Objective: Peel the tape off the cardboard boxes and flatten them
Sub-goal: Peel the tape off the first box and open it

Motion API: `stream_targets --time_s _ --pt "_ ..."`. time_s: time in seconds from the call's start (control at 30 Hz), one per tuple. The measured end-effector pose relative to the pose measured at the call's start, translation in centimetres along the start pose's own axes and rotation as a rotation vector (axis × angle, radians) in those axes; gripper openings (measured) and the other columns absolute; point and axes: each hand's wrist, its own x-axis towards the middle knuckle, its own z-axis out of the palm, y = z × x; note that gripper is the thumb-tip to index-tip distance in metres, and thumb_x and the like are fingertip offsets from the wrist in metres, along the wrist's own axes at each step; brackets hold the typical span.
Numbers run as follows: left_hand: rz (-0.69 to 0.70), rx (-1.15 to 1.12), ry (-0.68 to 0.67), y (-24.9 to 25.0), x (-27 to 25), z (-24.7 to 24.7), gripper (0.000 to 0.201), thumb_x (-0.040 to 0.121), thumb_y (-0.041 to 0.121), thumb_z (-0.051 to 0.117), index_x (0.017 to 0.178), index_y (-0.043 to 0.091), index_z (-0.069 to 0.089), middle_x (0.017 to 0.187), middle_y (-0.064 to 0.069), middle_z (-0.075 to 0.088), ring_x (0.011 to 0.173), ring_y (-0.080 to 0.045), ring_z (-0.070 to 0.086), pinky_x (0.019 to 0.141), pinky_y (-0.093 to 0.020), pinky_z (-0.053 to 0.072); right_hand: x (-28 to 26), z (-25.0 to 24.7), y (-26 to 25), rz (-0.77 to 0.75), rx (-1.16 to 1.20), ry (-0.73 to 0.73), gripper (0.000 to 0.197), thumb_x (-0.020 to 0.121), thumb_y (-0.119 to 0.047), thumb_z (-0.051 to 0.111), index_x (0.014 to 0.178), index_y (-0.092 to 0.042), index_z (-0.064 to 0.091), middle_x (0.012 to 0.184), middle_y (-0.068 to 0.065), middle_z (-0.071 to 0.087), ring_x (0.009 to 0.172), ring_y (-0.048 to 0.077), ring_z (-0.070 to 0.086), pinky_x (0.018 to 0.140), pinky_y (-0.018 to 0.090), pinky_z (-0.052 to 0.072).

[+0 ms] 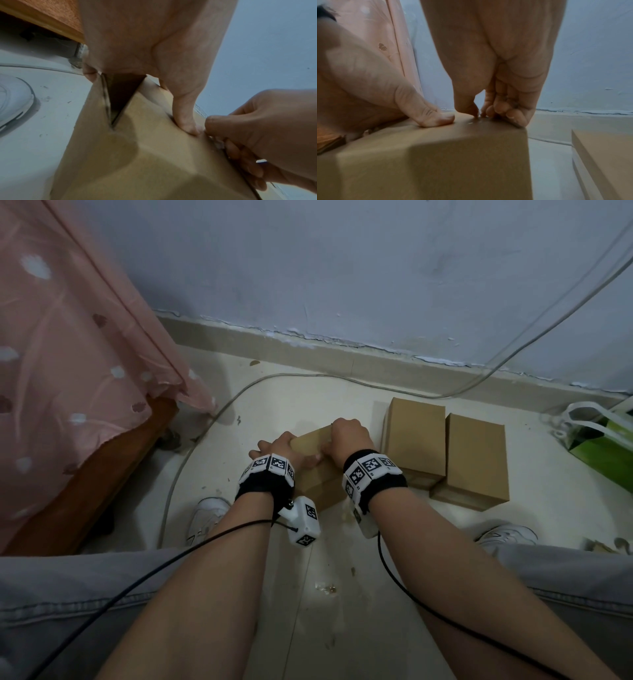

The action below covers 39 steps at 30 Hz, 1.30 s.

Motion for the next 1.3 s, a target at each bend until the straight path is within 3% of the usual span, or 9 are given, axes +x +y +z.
stream_targets --time_s 0.27,0.33,0.47,0.53,0.63,0.87,1.0,1.13,1.3 --pt "0.000 -0.002 0.017 -0.1 -0.2 0.2 0.077 0.068 0.063 0.073 0.134 0.035 0.045 0.129 -0.012 0.037 0.126 -0.037 0.030 0.097 -0.048 0.037 -0.6 0.0 -0.8 0.079 0.032 0.026 0.019 0.091 -0.008 0.057 0.108 -0.003 0.059 0.116 0.016 0.059 0.107 0.035 0.059 0.079 0.034 0.046" --pt "-0.006 -0.011 0.000 -0.2 -0.2 0.2 0.078 0.067 0.064 0.073 0.134 0.035 0.044 0.131 -0.012 0.036 0.127 -0.038 0.029 0.100 -0.050 0.036 -0.5 -0.1 -0.4 0.107 0.063 0.038 0.006 0.093 -0.006 0.051 0.095 -0.005 0.057 0.112 0.016 0.060 0.102 0.034 0.060 0.074 0.033 0.045" --pt "-0.013 -0.006 -0.017 -0.2 -0.1 -0.1 0.080 0.070 0.065 0.072 0.137 0.035 0.041 0.135 -0.013 0.034 0.130 -0.038 0.027 0.103 -0.051 0.034 0.0 -0.3 1.2 0.122 0.166 -0.004 0.032 0.096 -0.019 0.053 0.067 -0.011 0.042 0.084 0.011 0.057 0.079 0.030 0.055 0.061 0.029 0.039" --pt "-0.011 0.012 -0.022 -0.1 0.0 -0.2 0.082 0.070 0.066 0.071 0.139 0.035 0.039 0.136 -0.013 0.034 0.130 -0.039 0.027 0.104 -0.051 0.035 -0.3 -0.5 1.6 0.095 0.230 0.008 0.029 0.096 -0.028 0.055 0.075 -0.008 0.053 0.078 0.008 0.054 0.080 0.030 0.056 0.058 0.028 0.039" --pt "-0.004 0.007 -0.029 -0.2 0.0 -0.2 0.081 0.070 0.066 0.071 0.138 0.036 0.040 0.133 -0.012 0.034 0.129 -0.039 0.028 0.101 -0.052 0.037 -1.1 0.2 1.1 0.046 0.224 0.046 0.019 0.092 -0.025 0.061 0.100 -0.008 0.061 0.098 0.010 0.062 0.089 0.029 0.059 0.071 0.031 0.045" --pt "-0.007 0.005 -0.009 -0.3 0.0 0.1 0.083 0.067 0.067 0.072 0.137 0.037 0.040 0.135 -0.012 0.034 0.130 -0.038 0.027 0.102 -0.051 0.034 -1.5 0.3 0.5 0.073 0.198 0.131 0.004 0.091 -0.006 0.059 0.090 -0.004 0.063 0.095 0.014 0.065 0.088 0.031 0.062 0.070 0.031 0.044" --pt "0.005 0.003 -0.006 -0.3 0.1 0.2 0.080 0.066 0.067 0.072 0.135 0.036 0.043 0.133 -0.011 0.036 0.129 -0.037 0.027 0.099 -0.050 0.035 -1.3 0.0 -0.4 0.068 0.125 0.123 0.013 0.091 0.001 0.051 0.080 -0.007 0.052 0.087 0.010 0.054 0.079 0.029 0.053 0.067 0.031 0.040" --pt "0.001 0.029 0.000 -0.3 0.1 0.1 0.080 0.067 0.068 0.070 0.135 0.037 0.043 0.134 -0.012 0.036 0.129 -0.036 0.028 0.099 -0.050 0.035 -1.3 0.2 -0.5 0.084 0.118 0.112 0.015 0.092 0.002 0.047 0.080 -0.007 0.050 0.088 0.011 0.053 0.079 0.028 0.050 0.068 0.031 0.038" --pt "0.008 0.042 -0.023 -0.3 0.1 -0.1 0.084 0.068 0.069 0.070 0.139 0.037 0.039 0.136 -0.013 0.035 0.131 -0.038 0.027 0.101 -0.052 0.034 -0.5 -0.6 1.6 0.137 0.370 0.134 0.012 0.095 -0.009 0.055 0.097 -0.004 0.067 0.104 0.014 0.066 0.097 0.030 0.062 0.079 0.031 0.048"
